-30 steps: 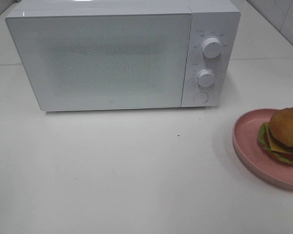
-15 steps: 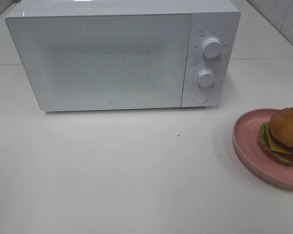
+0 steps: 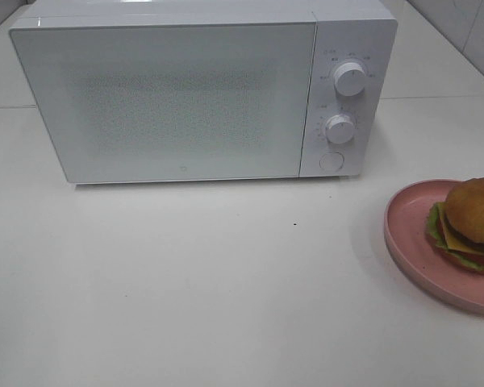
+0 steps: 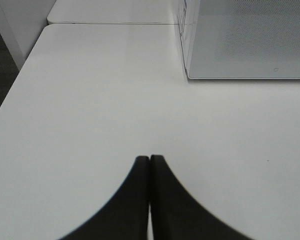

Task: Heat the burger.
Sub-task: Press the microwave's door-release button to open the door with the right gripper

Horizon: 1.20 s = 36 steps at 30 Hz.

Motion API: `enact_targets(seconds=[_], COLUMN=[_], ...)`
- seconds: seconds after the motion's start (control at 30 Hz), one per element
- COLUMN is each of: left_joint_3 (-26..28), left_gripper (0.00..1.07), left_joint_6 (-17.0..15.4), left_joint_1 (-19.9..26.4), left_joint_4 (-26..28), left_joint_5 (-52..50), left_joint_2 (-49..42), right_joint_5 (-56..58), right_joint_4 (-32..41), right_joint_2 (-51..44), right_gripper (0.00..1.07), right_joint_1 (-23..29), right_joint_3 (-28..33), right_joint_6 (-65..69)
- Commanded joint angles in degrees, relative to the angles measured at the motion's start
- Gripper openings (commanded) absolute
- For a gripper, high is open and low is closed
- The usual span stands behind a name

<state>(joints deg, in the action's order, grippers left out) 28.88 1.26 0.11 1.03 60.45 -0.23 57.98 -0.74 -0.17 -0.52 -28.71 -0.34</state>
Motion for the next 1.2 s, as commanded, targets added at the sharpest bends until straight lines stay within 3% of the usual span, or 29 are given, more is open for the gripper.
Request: enact_targets(seconds=[0.03, 0.57, 0.87, 1.2], left_joint_3=[-0.2, -0.2, -0.2, -0.2], left_gripper=[0.0, 0.0, 0.0, 0.0], left_joint_6=[0.0, 0.0, 0.0, 0.0], left_joint_1=[0.2, 0.2, 0.2, 0.2], left_joint_4=[0.2, 0.2, 0.2, 0.2], left_joint_5=[-0.9, -0.9, -0.9, -0.9], left_joint_2=[-1.3, -1.3, -1.3, -1.3], right_joint_5=[-0.7, -7.7, -25.3, -34.8], right_joint_4=[-0.2, -0.2, -0.2, -0.1], right_joint_2=[-1.5, 10.5, 24.4, 35.7], right_gripper=[0.64, 0.64, 0.64, 0.64], right_joint_1=[0.1, 0.1, 0.1, 0.1], right_joint_3=[0.2, -1.5, -1.5, -1.5], right_joint_6=[0.3, -0.1, -0.1, -0.1])
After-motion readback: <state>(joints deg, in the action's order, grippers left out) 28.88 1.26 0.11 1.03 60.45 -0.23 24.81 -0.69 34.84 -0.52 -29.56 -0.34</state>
